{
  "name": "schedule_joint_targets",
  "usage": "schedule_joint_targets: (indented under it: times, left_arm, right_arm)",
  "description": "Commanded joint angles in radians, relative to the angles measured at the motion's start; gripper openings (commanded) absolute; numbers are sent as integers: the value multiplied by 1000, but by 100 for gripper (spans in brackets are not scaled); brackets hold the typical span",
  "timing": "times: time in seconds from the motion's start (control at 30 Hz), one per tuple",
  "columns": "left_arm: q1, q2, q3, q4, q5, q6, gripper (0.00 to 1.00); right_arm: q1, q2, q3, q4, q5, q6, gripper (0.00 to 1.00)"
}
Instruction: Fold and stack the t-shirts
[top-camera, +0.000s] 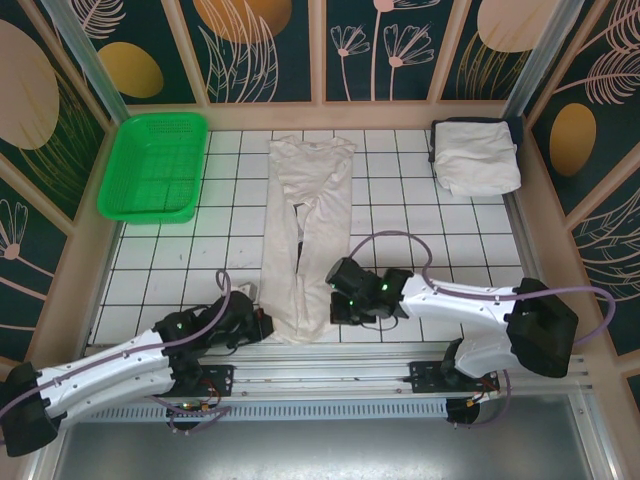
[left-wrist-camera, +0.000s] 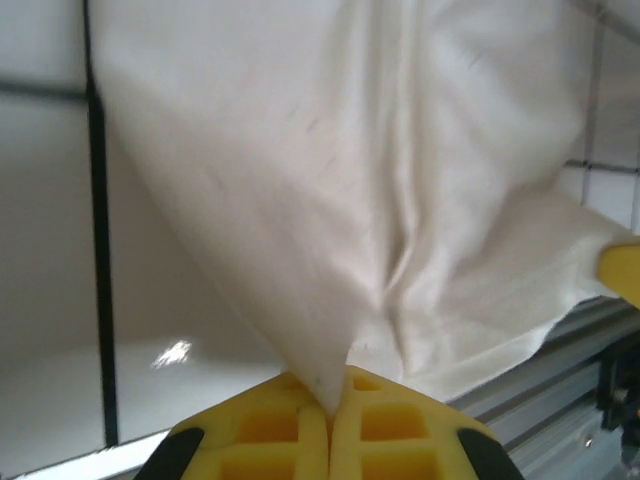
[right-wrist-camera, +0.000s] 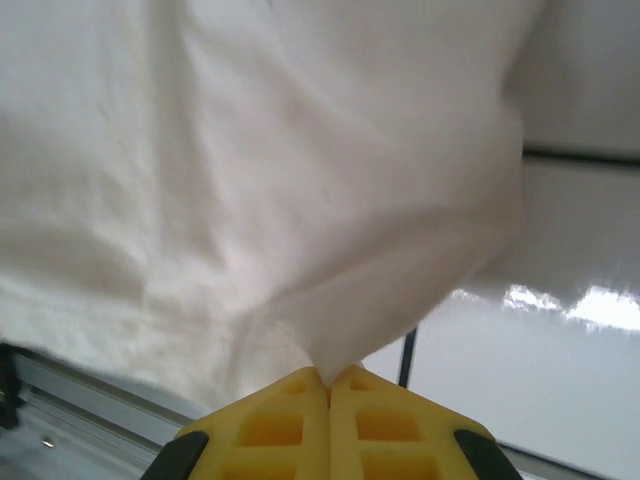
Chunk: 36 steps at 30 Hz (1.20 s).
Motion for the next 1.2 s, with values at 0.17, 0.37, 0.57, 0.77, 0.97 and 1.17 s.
schedule_joint_targets:
  times: [0.17,0.37,0.57,0.77,0.97,1.17]
  left_arm:
    - [328,375,345,115,-81,332,0]
    - [549,681,571,216,34,454,0]
    - [617,974,788,179,147,524,0]
    - [648,1119,845,186,200,544,0]
    - [673,1184,876,177,186,562,0]
    - [683,1229,927,161,193,588,10]
  right_arm:
    - [-266,87,237,44,2,-255,0]
    - [-455,322,457,95,-53,-416,0]
    - [-554,542,670,48,-131,-490,0]
    - [-588,637,737,21,-149,-497,0]
    - [-609,674,723,46,-171,-489,0]
    - [-621,719,742,49,-165,-496,5]
